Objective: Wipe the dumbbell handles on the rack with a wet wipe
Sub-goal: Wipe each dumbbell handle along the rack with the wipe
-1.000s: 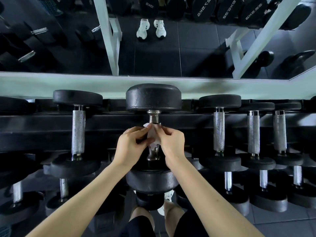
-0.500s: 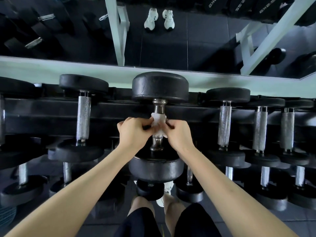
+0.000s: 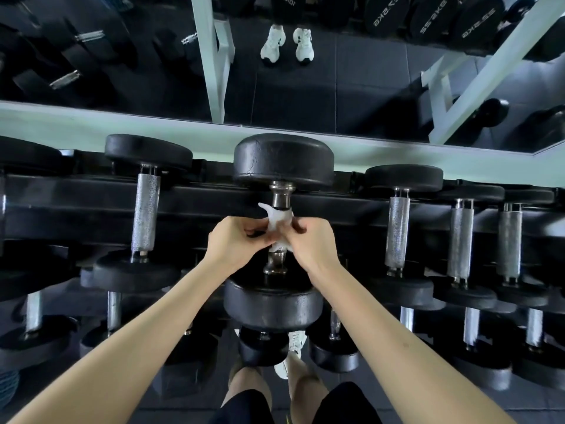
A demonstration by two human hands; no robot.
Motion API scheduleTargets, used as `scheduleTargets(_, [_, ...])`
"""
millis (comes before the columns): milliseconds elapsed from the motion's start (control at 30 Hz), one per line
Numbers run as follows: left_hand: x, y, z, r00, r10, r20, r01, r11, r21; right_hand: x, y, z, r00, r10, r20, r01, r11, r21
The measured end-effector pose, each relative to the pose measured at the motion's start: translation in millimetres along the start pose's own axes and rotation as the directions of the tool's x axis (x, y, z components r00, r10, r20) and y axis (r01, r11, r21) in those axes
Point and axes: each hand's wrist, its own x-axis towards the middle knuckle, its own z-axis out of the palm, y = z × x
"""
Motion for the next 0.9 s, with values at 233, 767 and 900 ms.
scheduleTargets(233, [-1.0,-5.1,-4.6,0.98,0.198,-0.029,-0.179,0.933,0.312,-3.8,-3.0,0.5,0.994,0.077,0.082,-0.073,0.996,-0.051])
scheduleTargets(767, [-10.6,-6.9,-1.8,0.98,0.167,0.11,-0.2,0.834,0.514,-14.2,10.0,6.0,0.988,0.118,0.096,-0.092,0.966,-0.242])
scheduleTargets(900, [-6.4,6.4,-17.0,0.959,0.089,0.267,-0.223,0.819,0.529,-13.4,-1.7,-2.1,0.976,0.162,0.146,-0.107,0.938,-0.331])
